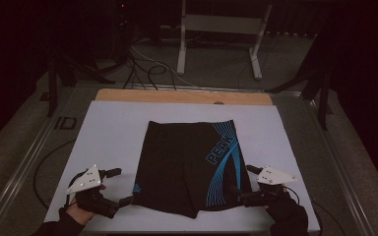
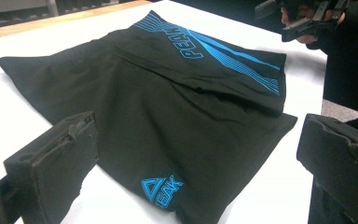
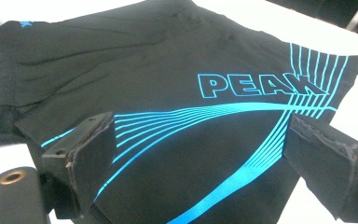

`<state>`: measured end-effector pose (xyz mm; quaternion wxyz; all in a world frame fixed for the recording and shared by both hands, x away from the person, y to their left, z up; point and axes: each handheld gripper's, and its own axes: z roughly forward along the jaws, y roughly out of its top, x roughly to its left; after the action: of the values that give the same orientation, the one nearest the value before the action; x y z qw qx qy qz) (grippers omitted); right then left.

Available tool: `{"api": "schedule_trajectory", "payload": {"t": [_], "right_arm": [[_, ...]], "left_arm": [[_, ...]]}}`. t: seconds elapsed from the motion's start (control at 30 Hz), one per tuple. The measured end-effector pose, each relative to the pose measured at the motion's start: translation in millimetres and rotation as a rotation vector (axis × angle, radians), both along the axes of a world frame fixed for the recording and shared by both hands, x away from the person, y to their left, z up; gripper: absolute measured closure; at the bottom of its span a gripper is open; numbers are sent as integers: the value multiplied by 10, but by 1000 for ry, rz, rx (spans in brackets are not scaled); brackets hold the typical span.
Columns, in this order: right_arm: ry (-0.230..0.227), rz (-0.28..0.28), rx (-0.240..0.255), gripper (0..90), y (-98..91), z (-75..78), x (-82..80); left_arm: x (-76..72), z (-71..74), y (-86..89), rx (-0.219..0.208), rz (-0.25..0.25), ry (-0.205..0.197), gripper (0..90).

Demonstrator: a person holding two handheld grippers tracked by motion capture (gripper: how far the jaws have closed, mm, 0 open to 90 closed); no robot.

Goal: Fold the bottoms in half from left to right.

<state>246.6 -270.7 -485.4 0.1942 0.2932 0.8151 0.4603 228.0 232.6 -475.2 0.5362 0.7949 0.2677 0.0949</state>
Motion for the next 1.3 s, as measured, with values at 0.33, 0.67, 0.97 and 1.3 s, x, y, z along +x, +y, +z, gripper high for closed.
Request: {"api": "schedule_trajectory", "payload": {"t": [0.33,0.67,0.97,1.3], "right_arm": [[25,22,0,98,17,-1,2],[63,28,-44,99,20,14,-49],[77,41,-39,126,72,44,-85],[73,76,-22,96,113,174,-104]], "left_arm": [[9,-12,-15,4,-14,10,0],[-7,15,-56,11,-42,10,0],[-30,53,-95,13,-68,5,0],[-51,118,-142,20,-88,8,0]]}}
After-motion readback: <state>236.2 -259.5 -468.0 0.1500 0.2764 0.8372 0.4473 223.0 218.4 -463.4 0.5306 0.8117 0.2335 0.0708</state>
